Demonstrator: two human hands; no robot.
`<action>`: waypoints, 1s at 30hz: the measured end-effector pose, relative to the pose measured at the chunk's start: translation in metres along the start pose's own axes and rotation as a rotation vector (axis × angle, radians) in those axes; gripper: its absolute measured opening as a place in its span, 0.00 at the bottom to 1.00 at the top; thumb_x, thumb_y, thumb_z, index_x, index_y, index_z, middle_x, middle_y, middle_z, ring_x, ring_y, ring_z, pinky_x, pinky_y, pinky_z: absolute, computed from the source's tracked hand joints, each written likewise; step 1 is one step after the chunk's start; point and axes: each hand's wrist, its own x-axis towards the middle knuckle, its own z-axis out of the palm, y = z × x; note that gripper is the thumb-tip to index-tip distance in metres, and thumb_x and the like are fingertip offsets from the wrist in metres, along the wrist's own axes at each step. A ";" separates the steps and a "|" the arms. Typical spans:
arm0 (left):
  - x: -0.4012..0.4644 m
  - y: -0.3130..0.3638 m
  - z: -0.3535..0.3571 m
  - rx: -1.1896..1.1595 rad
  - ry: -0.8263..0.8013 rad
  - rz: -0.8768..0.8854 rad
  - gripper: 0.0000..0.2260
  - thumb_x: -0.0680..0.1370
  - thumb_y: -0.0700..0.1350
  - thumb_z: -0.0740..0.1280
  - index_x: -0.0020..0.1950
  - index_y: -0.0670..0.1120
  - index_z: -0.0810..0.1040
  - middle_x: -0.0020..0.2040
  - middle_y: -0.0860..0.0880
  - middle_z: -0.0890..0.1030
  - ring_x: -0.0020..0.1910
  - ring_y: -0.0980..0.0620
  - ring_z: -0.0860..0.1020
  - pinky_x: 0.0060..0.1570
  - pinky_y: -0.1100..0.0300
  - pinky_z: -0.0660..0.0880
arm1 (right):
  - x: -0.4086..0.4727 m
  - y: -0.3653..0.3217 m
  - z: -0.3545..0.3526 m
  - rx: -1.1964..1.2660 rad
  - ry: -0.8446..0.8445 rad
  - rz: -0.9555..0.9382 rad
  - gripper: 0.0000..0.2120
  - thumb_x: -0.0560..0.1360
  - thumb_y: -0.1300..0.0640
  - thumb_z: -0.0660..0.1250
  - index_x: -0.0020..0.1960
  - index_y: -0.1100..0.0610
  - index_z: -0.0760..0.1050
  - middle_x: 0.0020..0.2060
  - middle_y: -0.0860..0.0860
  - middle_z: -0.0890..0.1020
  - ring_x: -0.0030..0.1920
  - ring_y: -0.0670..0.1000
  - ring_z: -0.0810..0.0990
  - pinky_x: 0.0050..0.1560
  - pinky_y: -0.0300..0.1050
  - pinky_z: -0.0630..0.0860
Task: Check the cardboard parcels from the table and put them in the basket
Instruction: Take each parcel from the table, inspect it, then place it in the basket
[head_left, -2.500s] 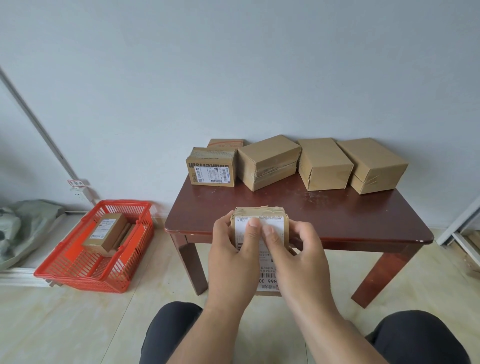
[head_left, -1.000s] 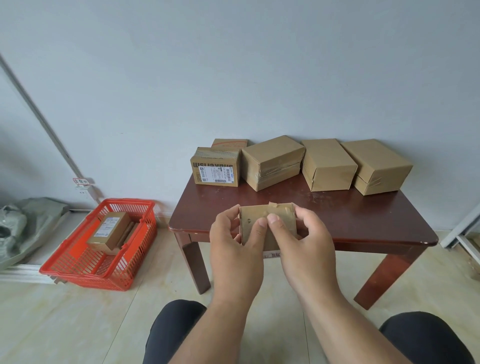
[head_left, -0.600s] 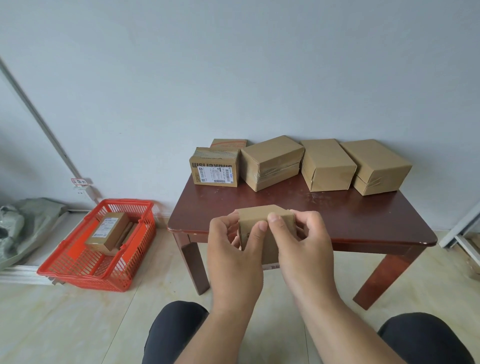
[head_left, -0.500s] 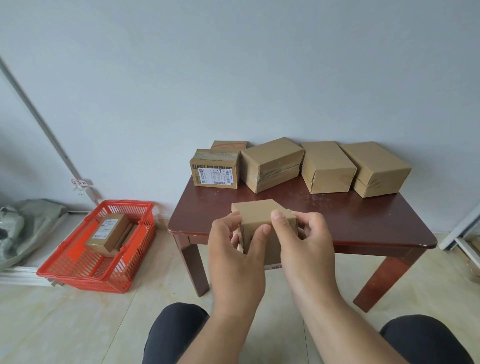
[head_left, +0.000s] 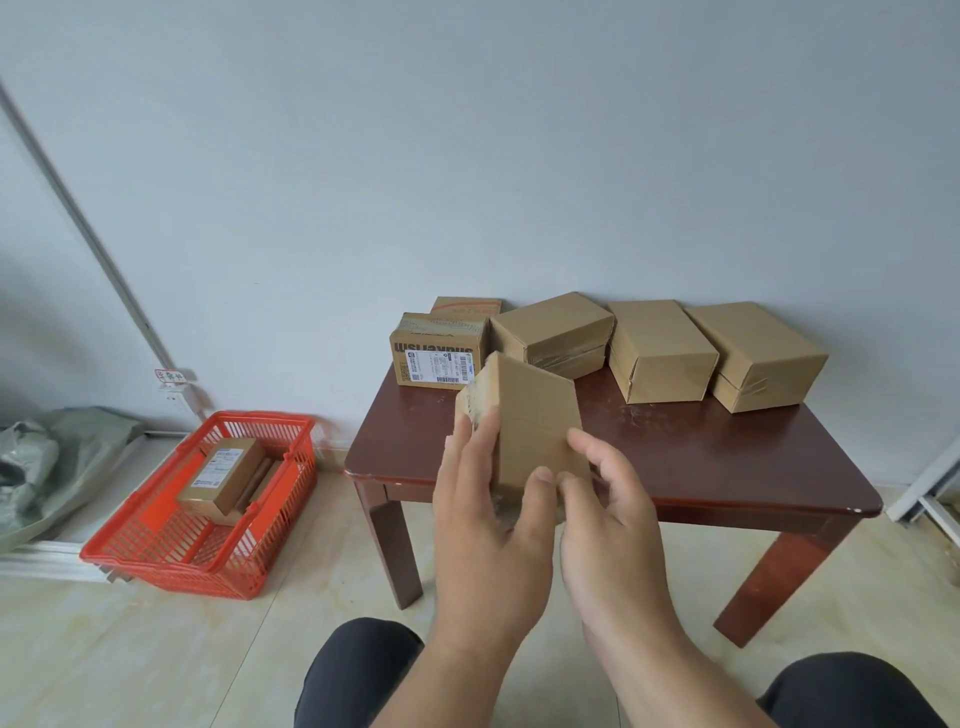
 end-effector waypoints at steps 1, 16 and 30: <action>0.001 -0.003 -0.002 0.091 0.000 0.042 0.24 0.80 0.55 0.69 0.75 0.69 0.69 0.81 0.64 0.60 0.79 0.70 0.55 0.78 0.55 0.64 | 0.000 -0.001 0.001 0.017 -0.001 0.019 0.11 0.82 0.53 0.67 0.61 0.39 0.79 0.63 0.45 0.82 0.61 0.43 0.83 0.62 0.47 0.80; -0.009 0.012 -0.040 -0.101 0.093 0.063 0.25 0.80 0.60 0.68 0.76 0.59 0.66 0.80 0.59 0.64 0.78 0.65 0.64 0.70 0.63 0.69 | -0.017 -0.034 -0.004 0.432 -0.148 0.426 0.22 0.82 0.42 0.63 0.66 0.55 0.82 0.60 0.59 0.87 0.57 0.58 0.85 0.67 0.61 0.79; 0.066 -0.052 -0.046 -0.284 0.013 -0.115 0.28 0.78 0.52 0.74 0.76 0.54 0.72 0.68 0.55 0.81 0.69 0.53 0.79 0.67 0.50 0.76 | 0.070 0.006 0.066 -0.054 -0.067 0.069 0.10 0.83 0.58 0.69 0.60 0.45 0.81 0.52 0.42 0.88 0.55 0.46 0.87 0.56 0.50 0.82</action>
